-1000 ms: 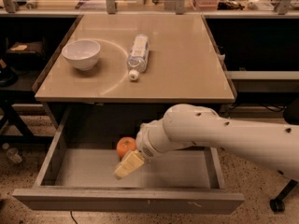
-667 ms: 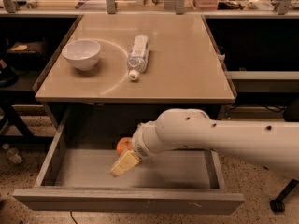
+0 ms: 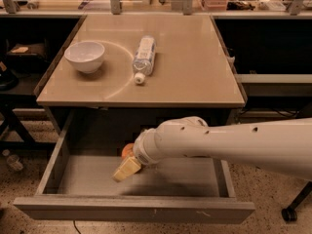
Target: Pick orange from top drawer and place on counter
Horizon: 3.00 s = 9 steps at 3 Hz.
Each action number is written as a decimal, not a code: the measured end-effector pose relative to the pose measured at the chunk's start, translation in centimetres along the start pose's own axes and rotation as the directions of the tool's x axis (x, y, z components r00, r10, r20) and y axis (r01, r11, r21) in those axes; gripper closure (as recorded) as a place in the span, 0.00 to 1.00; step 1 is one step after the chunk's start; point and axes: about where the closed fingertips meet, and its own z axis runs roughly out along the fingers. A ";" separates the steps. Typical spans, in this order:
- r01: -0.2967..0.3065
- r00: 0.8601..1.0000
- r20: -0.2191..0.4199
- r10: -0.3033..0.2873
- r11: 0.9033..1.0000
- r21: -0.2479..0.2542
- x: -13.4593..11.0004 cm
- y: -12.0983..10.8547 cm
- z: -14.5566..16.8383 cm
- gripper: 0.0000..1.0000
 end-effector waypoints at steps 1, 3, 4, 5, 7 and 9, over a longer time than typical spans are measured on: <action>-0.003 1.000 -0.001 0.003 1.000 0.006 0.5 -0.3 1.3 0.00; -0.011 1.000 -0.001 0.011 1.000 0.001 1.1 -0.3 2.4 0.18; -0.011 1.000 -0.001 0.011 1.000 0.001 1.1 -0.3 2.4 0.41; -0.011 1.000 -0.001 0.011 1.000 0.001 1.1 -0.3 2.4 0.65; -0.069 0.997 -0.030 0.070 0.997 0.018 -0.3 -0.8 -4.5 1.00; -0.188 0.973 -0.107 0.205 0.971 0.147 -1.6 -4.8 -17.4 1.00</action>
Offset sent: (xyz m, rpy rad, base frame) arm 0.0095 0.0060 -0.0417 0.0069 0.0170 -0.0172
